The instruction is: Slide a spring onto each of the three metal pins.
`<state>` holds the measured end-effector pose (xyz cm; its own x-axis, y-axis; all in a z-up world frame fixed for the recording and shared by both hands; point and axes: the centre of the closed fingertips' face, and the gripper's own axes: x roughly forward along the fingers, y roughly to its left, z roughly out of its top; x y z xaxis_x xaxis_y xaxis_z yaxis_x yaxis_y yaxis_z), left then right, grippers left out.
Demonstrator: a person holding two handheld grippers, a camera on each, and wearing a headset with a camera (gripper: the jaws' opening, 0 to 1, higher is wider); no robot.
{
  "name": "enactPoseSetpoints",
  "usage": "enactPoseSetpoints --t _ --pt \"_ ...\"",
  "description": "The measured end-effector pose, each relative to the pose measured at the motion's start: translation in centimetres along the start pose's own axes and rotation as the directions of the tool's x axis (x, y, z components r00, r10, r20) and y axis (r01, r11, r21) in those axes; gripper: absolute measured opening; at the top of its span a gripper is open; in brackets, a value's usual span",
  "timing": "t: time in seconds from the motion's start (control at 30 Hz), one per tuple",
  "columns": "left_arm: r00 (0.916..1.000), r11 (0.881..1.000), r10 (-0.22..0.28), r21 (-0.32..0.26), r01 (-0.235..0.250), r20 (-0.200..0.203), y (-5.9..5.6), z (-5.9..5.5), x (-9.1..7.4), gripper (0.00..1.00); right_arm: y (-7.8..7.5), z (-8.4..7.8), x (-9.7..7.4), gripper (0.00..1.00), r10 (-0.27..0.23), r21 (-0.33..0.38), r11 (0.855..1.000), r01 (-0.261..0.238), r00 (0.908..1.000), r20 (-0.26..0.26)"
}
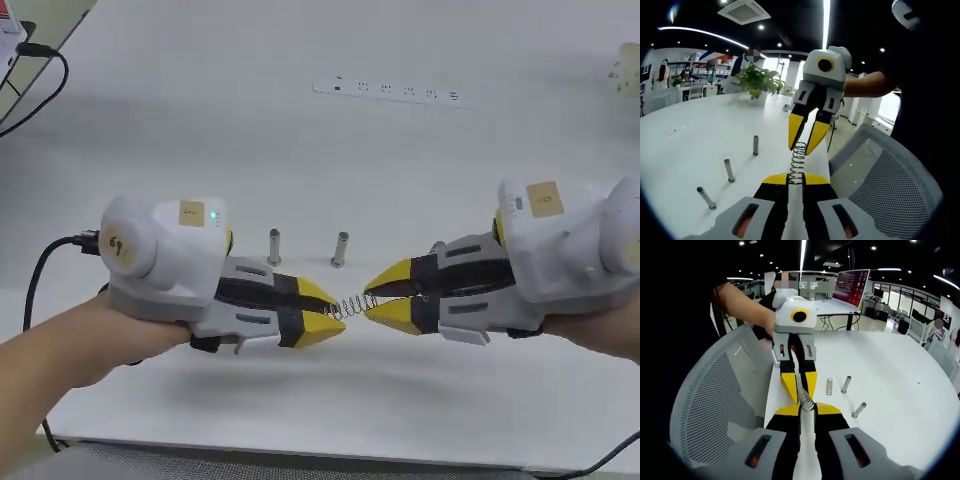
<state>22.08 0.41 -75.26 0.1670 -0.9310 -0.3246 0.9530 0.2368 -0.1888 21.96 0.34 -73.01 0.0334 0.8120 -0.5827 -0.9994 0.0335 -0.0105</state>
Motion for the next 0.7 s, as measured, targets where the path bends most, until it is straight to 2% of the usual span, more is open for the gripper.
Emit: enactPoseSetpoints --t 0.17,0.47,0.5,0.7 --pt "0.9999 1.0 0.01 0.012 -0.01 0.003 0.1 0.1 -0.1 0.02 -0.1 0.7 0.0 0.07 -0.002 0.001 1.0 0.002 0.9996 0.028" --pt "0.9998 1.0 0.018 0.023 -0.018 0.002 0.1 0.3 -0.1 0.02 -0.1 1.3 0.1 0.07 -0.003 -0.007 1.0 0.003 0.9989 0.047" --pt "0.9999 1.0 0.016 0.023 -0.016 0.002 0.1 0.3 0.0 0.02 -0.2 1.5 0.1 0.08 -0.008 -0.001 1.0 0.008 0.998 0.063" --pt "0.9996 0.999 0.026 0.027 -0.026 0.011 0.3 0.6 -0.1 0.02 -0.3 1.9 0.0 0.08 -0.007 -0.007 1.0 0.008 0.9978 0.065"
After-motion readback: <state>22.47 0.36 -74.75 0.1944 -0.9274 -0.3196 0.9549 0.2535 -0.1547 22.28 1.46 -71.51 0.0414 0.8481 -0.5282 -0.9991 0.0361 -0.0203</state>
